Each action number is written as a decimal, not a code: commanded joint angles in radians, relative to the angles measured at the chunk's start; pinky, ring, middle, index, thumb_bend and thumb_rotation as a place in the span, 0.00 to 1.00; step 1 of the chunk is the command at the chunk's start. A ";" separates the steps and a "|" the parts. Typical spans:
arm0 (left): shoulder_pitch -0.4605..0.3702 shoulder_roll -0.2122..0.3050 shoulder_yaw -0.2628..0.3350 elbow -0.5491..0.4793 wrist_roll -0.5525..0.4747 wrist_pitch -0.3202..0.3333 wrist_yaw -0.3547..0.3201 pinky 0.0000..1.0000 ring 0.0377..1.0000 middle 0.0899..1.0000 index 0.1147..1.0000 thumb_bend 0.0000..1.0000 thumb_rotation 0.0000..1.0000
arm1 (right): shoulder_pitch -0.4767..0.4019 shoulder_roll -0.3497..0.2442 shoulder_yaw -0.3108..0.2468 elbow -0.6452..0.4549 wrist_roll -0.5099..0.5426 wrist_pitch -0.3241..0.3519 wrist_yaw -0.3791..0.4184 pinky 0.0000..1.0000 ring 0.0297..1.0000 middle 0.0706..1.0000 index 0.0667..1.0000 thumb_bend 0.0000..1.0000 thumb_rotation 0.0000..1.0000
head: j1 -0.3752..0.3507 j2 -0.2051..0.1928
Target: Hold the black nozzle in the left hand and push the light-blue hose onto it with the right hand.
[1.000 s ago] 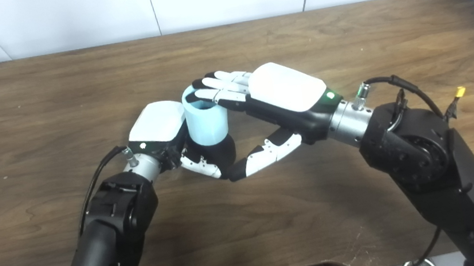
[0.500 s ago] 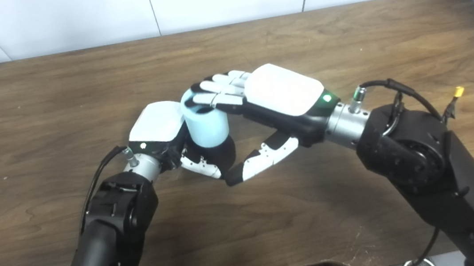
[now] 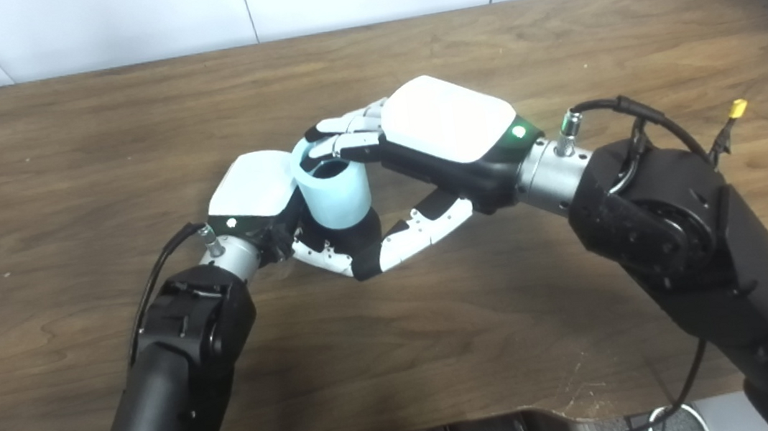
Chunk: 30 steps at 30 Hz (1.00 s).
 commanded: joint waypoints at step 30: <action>-0.012 0.006 0.029 -0.021 -0.073 -0.005 0.059 0.42 0.49 0.47 0.40 0.52 0.00 | -0.017 0.092 -0.222 0.089 0.254 0.035 -0.150 0.80 0.88 0.88 0.88 0.63 1.00 | 0.021 -0.007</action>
